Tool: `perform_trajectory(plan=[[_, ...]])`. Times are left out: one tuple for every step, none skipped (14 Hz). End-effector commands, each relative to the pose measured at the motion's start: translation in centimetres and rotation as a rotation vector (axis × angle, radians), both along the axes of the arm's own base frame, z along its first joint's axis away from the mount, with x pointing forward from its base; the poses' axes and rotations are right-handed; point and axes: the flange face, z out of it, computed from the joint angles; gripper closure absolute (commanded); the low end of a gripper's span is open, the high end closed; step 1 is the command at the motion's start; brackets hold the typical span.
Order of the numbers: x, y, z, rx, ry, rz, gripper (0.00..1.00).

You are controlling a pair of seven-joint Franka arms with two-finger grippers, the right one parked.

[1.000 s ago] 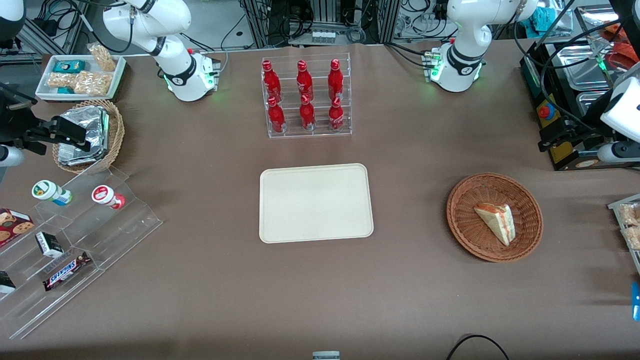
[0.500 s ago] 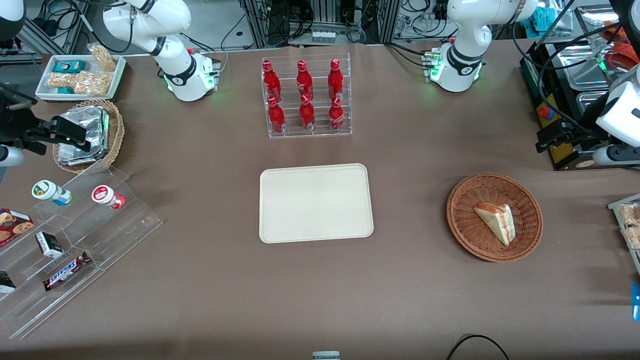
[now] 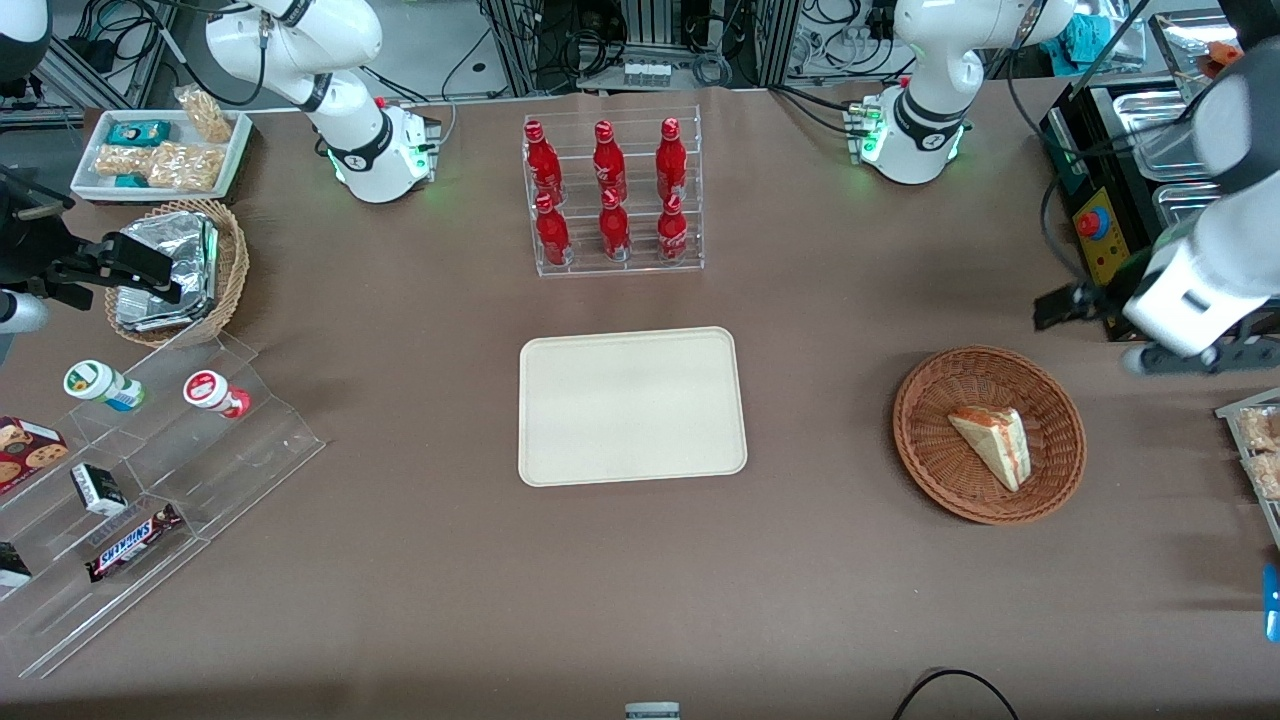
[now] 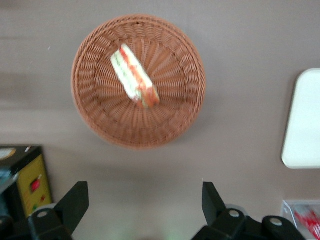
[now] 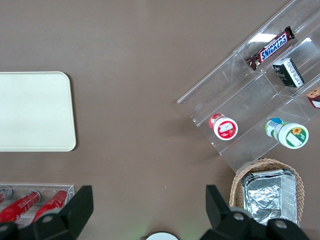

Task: Place sandwich from basket to tray
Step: 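Lower the open left gripper over the wrapped sandwich and close on it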

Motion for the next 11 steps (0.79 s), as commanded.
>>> perform_trajectory(plan=[[-0.7, 0.5, -6.9, 0.002, -0.065, -0.004, 0.00], [-0.9, 0.9, -9.8, 0.001, -0.078, 0.008, 0.00], [-0.8, 1.8, -11.9, -0.001, -0.104, 0.028, 0.00], [-0.6, 1.9, -13.6, -0.005, -0.111, 0.044, 0.00], [-0.2, 2.0, -15.3, -0.004, -0.103, 0.102, 0.00], [0.1, 2.0, -16.3, 0.001, -0.095, 0.175, 0.00], [0.4, 2.0, -16.9, 0.006, -0.111, 0.270, 0.00], [0.7, 2.1, -17.2, 0.010, -0.121, 0.360, 0.00], [0.8, 2.0, -17.7, 0.015, -0.122, 0.447, 0.00], [1.0, 2.0, -18.2, 0.018, -0.124, 0.502, 0.00], [1.2, 2.1, -18.7, 0.017, -0.130, 0.533, 0.00]])
